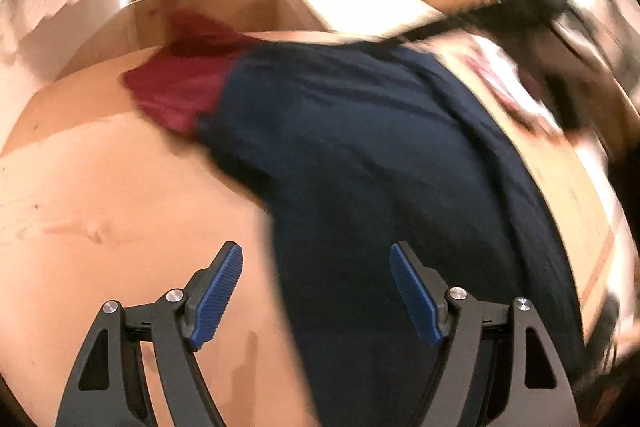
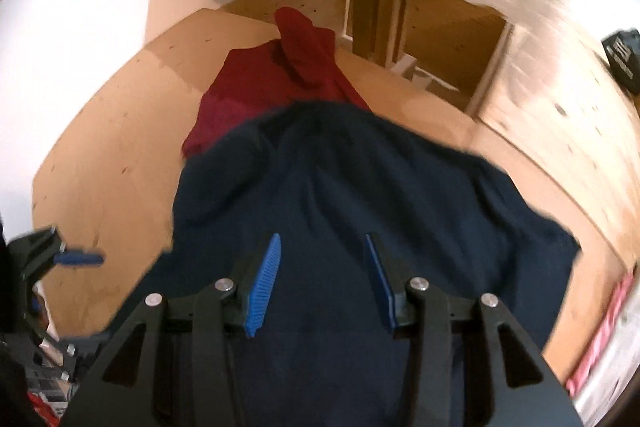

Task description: Fold clothes

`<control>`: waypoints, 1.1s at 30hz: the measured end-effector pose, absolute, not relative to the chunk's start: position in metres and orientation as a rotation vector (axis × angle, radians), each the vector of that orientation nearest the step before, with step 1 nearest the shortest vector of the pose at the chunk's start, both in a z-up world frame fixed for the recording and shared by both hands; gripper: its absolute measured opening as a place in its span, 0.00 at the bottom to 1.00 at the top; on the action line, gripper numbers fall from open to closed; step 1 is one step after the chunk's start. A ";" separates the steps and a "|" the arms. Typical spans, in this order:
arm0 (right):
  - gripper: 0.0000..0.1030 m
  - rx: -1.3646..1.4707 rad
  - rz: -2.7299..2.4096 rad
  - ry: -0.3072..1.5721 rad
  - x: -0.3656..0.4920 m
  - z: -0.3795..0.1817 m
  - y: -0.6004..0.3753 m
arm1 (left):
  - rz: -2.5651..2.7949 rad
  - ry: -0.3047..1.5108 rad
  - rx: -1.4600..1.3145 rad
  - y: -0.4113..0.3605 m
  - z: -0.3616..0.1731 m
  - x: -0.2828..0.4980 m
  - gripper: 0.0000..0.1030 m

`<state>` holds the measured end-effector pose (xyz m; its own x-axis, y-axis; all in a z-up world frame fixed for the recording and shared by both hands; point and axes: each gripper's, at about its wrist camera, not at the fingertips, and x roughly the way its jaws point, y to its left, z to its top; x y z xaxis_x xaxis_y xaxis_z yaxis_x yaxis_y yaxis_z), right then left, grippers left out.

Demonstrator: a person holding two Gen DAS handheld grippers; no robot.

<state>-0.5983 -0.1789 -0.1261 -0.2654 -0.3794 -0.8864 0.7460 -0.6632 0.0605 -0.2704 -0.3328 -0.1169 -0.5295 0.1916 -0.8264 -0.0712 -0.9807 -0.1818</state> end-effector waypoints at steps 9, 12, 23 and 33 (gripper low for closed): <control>0.42 1.217 -1.982 0.496 -0.644 -0.153 -0.229 | 2.607 -0.397 -1.522 -0.380 -0.153 -0.349 0.72; 0.42 1.234 -1.980 0.482 -0.656 -0.160 -0.232 | 2.593 -0.340 -1.564 -0.376 -0.160 -0.358 0.72; 0.43 1.414 -1.903 0.334 -0.666 -0.159 -0.251 | 2.537 -0.215 -1.398 -0.349 -0.161 -0.361 0.22; 0.48 1.496 -1.849 0.449 -0.644 -0.159 -0.297 | 2.483 -0.067 -1.280 -0.313 -0.144 -0.352 0.22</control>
